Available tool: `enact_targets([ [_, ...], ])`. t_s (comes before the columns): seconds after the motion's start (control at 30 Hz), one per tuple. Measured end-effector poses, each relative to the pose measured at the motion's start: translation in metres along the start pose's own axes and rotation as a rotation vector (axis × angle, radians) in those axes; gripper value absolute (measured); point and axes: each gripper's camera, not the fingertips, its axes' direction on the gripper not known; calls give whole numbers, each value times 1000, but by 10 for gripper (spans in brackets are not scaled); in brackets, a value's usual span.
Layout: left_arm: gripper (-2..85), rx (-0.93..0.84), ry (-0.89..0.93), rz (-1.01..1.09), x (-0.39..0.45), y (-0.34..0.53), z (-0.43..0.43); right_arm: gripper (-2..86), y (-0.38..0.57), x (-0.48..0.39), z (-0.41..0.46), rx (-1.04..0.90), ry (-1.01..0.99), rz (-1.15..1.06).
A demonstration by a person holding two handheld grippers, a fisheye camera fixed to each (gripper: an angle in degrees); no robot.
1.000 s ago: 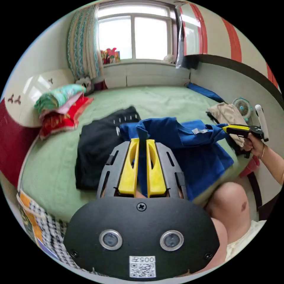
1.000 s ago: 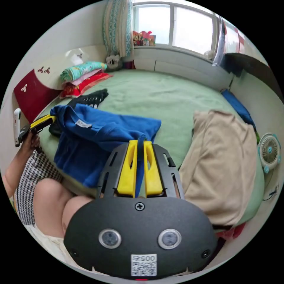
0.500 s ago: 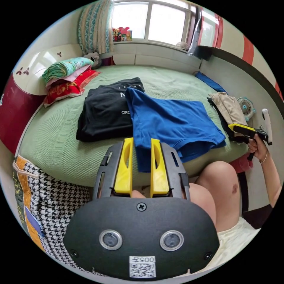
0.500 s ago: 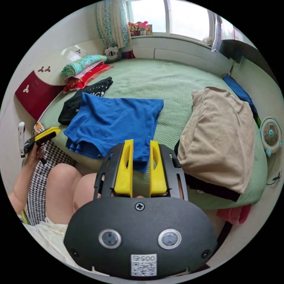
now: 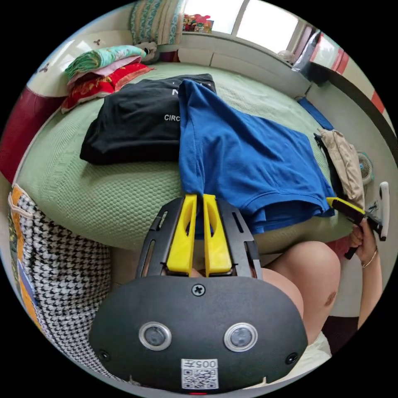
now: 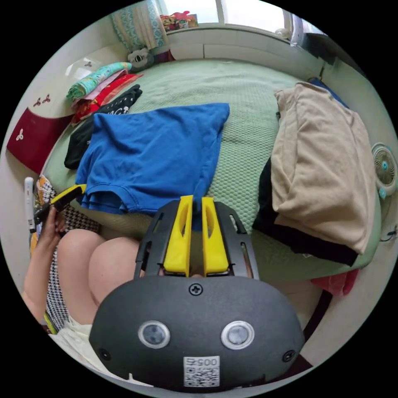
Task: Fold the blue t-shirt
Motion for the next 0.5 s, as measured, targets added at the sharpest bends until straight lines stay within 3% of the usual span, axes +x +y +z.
enact_targets([
  [0.27,37,-34,-42,28,21,-3,-15,-9,10,-17,-15,11,79,-47],
  [0.4,14,-55,-235,-43,45,-1,-26,6,14,-23,-4,-20,108,-61],
  [0.5,10,-4,-214,34,83,-5,-48,22,15,-22,-9,-12,97,-83],
])
